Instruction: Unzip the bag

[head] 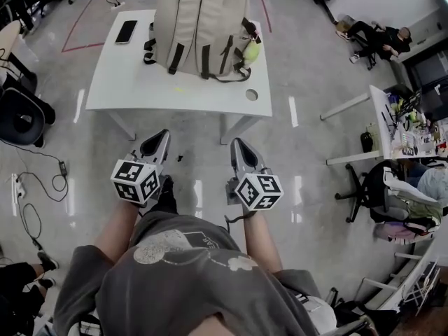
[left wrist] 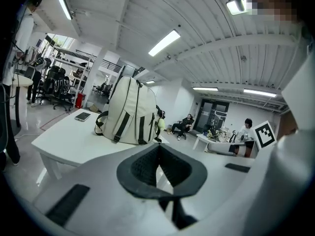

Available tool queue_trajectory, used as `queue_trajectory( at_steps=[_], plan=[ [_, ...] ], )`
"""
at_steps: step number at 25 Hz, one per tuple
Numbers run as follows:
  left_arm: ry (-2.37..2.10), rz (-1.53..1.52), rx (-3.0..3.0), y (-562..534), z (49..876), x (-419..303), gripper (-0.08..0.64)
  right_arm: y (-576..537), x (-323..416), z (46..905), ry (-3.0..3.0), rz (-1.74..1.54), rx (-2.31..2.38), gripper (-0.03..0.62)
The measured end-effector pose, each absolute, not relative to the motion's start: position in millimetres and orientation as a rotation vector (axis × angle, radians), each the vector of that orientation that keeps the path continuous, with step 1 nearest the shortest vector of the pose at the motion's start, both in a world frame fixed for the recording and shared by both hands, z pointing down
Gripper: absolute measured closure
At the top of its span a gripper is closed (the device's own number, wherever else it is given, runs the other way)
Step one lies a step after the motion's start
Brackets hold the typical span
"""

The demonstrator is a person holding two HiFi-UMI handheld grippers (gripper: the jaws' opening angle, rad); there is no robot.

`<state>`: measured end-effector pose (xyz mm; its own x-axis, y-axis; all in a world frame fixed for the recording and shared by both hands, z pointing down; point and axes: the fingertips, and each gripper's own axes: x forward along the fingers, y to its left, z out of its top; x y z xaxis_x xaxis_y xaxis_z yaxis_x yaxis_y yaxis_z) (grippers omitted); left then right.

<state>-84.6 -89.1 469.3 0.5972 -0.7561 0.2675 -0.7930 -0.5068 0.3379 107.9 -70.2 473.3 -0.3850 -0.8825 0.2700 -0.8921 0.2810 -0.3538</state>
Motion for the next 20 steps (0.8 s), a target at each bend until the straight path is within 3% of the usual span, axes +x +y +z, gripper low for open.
queue_trajectory(
  at_steps=[20],
  plan=[
    [-1.114, 0.139, 2.461, -214.8, 483.2, -123.5, 0.554, -187.9, 64.2, 473.3, -2.37, 0.671, 1.901, 0.592]
  ],
)
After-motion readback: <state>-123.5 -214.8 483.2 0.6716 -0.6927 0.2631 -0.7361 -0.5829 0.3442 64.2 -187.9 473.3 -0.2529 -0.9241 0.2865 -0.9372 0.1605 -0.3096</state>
